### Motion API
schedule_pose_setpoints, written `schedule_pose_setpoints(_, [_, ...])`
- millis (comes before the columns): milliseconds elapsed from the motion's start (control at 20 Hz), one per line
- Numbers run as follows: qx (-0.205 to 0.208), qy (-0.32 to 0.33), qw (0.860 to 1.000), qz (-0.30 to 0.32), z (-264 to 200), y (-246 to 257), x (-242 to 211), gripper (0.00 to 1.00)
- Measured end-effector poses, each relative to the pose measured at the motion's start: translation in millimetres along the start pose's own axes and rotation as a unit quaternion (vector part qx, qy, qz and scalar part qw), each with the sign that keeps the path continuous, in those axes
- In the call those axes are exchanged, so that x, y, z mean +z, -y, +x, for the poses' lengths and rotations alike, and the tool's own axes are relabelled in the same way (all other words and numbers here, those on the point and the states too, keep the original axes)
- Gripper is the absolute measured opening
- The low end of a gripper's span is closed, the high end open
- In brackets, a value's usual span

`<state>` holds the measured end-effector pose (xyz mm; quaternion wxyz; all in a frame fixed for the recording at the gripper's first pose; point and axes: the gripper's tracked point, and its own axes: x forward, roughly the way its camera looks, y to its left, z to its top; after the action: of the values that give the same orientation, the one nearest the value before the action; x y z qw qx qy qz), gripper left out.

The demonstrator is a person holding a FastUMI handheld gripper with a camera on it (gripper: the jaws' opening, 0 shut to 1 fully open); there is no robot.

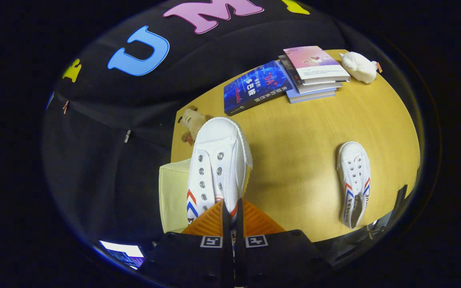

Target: Open the storage box then place both shoes into the box .Put the left shoe in first, then the right shoe, with the right side of both shoes facing outward in a uniform manner.

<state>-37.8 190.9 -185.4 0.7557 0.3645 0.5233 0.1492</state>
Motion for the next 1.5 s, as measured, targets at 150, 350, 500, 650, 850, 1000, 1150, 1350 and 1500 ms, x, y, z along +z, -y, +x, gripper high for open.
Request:
schedule_pose_setpoints(150, [0.02,-0.029,0.999,-0.004,17.9,-48.3,-20.8,0.06])
schedule_pose_setpoints(350, [0.032,-0.072,0.997,-0.017,48.4,-100.2,-56.6,0.06])
schedule_pose_setpoints(500, [0.019,-0.099,0.994,-0.029,76.9,-116.0,-77.2,0.06])
schedule_pose_setpoints(650, [0.001,-0.119,0.992,-0.038,99.8,-129.1,-94.3,0.06])
schedule_pose_setpoints(850, [-0.019,-0.128,0.99,-0.049,126.7,-128.3,-105.4,0.06])
schedule_pose_setpoints(1000, [-0.033,-0.126,0.99,-0.051,144.2,-124.7,-107.3,0.06])
schedule_pose_setpoints(1150, [-0.045,-0.117,0.991,-0.048,158.2,-117.7,-105.3,0.06])
schedule_pose_setpoints(1350, [-0.054,-0.115,0.991,-0.046,167.2,-114.1,-109.1,0.06])
schedule_pose_setpoints(1500, [-0.033,-0.114,0.992,-0.045,172.8,-123.3,-112.8,0.08])
